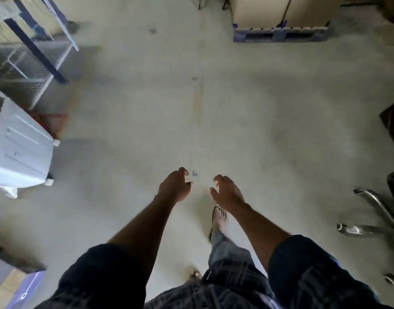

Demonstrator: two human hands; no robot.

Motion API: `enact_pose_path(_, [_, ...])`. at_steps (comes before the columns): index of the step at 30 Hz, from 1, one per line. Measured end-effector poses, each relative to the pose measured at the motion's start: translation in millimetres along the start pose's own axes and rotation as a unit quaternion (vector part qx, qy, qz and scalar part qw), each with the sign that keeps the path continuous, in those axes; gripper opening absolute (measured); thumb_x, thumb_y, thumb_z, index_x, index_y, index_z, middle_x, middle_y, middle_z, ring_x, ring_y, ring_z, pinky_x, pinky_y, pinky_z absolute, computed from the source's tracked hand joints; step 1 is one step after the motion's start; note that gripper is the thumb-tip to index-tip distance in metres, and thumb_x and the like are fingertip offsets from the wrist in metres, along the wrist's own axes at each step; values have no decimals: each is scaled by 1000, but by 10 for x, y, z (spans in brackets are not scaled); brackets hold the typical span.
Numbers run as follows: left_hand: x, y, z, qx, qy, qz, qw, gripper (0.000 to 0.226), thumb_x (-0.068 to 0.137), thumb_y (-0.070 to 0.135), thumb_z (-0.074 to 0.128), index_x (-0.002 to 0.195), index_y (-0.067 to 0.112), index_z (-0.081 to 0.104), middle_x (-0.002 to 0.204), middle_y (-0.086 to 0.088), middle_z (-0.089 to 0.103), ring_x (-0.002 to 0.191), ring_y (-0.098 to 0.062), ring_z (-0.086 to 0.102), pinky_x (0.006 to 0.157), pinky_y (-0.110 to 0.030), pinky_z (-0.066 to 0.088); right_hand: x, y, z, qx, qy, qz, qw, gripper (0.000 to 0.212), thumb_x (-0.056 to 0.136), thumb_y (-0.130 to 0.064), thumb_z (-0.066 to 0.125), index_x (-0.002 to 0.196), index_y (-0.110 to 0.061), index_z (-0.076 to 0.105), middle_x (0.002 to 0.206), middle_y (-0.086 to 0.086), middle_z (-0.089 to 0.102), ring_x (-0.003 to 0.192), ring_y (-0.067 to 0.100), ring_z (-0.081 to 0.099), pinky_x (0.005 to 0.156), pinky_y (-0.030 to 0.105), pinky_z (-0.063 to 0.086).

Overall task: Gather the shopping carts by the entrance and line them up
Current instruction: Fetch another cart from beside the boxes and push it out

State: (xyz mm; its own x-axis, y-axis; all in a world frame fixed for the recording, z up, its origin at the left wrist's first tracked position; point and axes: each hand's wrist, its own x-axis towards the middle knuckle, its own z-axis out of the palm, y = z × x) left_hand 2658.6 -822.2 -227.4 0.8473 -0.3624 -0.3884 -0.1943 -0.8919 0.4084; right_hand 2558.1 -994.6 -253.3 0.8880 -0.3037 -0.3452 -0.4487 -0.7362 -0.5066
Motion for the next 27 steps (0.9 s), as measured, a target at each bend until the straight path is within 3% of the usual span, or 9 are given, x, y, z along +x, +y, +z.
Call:
enact_pose_path(8, [2598, 739, -663, 26, -89, 2, 996, 77, 89, 47, 63, 150, 19, 26, 140, -9, 51, 127, -28, 52, 101, -44, 47, 2787, -151, -1095, 55, 48, 6, 997, 33, 95, -39, 54, 123, -21, 53, 120, 1, 59, 111, 23, 58, 91, 37, 51])
enact_pose_path(14, [4203, 1159, -1486, -10, -62, 5, 998, 62, 89, 47, 62, 141, 21, 42, 137, -6, 53, 127, -23, 52, 104, -42, 44, 4558, -495, -2152, -11, 43, -37, 998, 36, 97, -39, 51, 127, -19, 51, 123, 3, 57, 117, 23, 53, 94, 36, 46])
enact_pose_path(20, [5965, 1177, -2069, -10, -99, -29, 995, 76, 87, 51, 64, 147, 17, 34, 141, -12, 49, 129, -29, 50, 104, -42, 43, 6439, -855, -2669, -44, 45, -69, 996, 36, 96, -37, 53, 126, -17, 51, 122, 6, 57, 117, 27, 52, 97, 37, 44])
enact_pose_path(27, [8066, 1219, -2750, -14, -93, -43, 995, 71, 91, 47, 63, 148, 16, 33, 143, -13, 47, 131, -31, 48, 104, -46, 43, 8516, -1208, -2902, -64, 2, -23, 998, 37, 95, -40, 53, 124, -17, 52, 122, 6, 57, 117, 27, 53, 96, 38, 45])
